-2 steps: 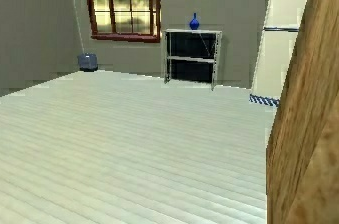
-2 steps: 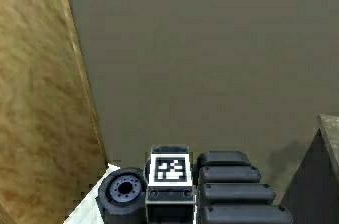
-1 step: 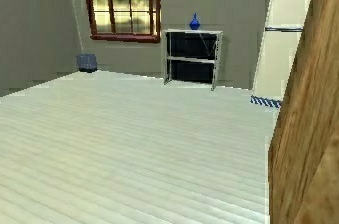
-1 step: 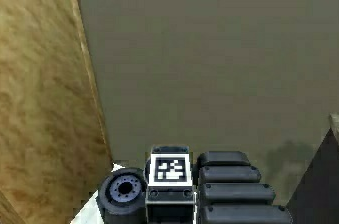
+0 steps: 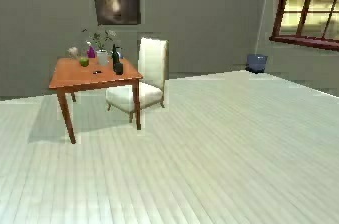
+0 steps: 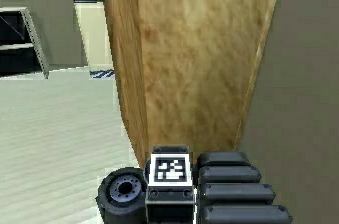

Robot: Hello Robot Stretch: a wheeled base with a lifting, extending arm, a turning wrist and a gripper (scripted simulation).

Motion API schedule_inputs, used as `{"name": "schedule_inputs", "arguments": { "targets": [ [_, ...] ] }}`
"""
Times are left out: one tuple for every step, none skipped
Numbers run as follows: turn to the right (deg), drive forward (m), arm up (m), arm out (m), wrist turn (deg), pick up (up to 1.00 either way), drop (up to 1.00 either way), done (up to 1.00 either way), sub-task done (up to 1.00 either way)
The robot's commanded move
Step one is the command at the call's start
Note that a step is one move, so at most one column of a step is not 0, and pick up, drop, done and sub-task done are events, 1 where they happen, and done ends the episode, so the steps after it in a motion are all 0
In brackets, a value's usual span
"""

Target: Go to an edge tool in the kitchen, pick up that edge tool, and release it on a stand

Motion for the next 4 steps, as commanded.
{"name": "schedule_inputs", "arguments": {
  "targets": [
    [-42.0,0.0,0.0,0.0,0.0,0.0,0.0,0.0,0.0],
    [0.0,0.4,0.0,0.0,0.0,0.0,0.0,0.0,0.0],
    [-45.0,0.0,0.0,0.0,0.0,0.0,0.0,0.0,0.0],
    [-9.0,0.0,0.0,0.0,0.0,0.0,0.0,0.0,0.0]
  ]
}}
